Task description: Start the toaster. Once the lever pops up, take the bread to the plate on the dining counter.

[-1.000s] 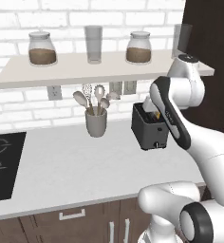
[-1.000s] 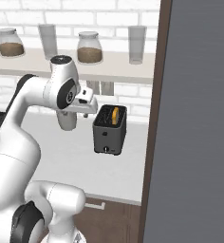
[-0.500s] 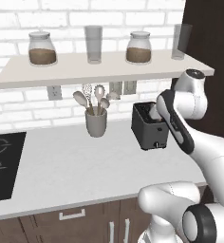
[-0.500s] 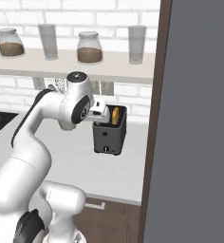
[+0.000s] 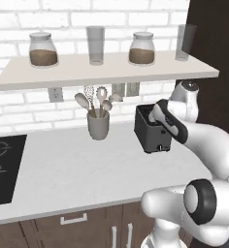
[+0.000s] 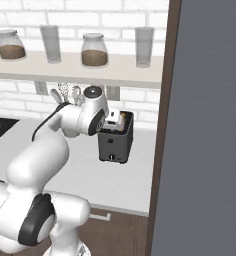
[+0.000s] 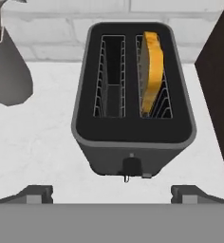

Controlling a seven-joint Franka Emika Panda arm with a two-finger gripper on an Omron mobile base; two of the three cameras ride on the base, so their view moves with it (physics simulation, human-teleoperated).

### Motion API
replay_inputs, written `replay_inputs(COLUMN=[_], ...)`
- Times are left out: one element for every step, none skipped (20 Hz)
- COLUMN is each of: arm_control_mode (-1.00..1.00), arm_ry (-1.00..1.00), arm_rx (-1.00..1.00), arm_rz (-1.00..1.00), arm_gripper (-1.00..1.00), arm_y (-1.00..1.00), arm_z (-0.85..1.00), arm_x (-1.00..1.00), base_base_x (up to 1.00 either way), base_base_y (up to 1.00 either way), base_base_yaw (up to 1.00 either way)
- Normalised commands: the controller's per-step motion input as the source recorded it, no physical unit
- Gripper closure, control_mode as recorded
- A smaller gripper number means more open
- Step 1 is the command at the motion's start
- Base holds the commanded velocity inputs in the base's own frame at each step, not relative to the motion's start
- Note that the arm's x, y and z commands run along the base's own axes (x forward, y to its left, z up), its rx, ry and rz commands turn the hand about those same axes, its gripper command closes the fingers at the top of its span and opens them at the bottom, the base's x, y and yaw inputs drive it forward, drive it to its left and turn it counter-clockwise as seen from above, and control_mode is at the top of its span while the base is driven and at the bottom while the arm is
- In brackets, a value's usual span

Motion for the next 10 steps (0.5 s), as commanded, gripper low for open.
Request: replay_inputs(arm_control_mode=[-1.00,-1.00,-1.00,-1.00,-1.00,-1.00,-1.00,-1.00,-1.00,-1.00], arm_ry=[0.00,0.00,-0.01,-0.03,-0.04,-0.06,-0.06,-0.05,-0.05,-0.03], arm_rx=[0.00,0.00,0.00,0.00,0.00,0.00,0.00,0.00,0.00,0.00], arm_rz=[0.00,0.00,0.00,0.00,0.00,0.00,0.00,0.00,0.00,0.00], arm_gripper=[-1.00,-1.00,-1.00,-1.00,-1.00,-1.00,-1.00,-1.00,-1.00,-1.00], arm_y=[-0.21,-0.17,-0.19,-0.19,-0.17,-0.14,-0.11,-0.02,0.00,0.00], arm_z=[-0.33,-0.36,-0.35,-0.34,-0.37,-0.40,-0.40,-0.37,-0.33,-0.29], arm_x=[0.50,0.44,0.44,0.39,0.29,0.07,0.00,0.00,0.00,0.00], base_base_x=[0.00,0.00,0.00,0.00,0.00,0.00,0.00,0.00,0.00,0.00], base_base_y=[0.00,0.00,0.00,0.00,0.00,0.00,0.00,0.00,0.00,0.00], base_base_yaw=[0.00,0.00,0.00,0.00,0.00,0.00,0.00,0.00,0.00,0.00])
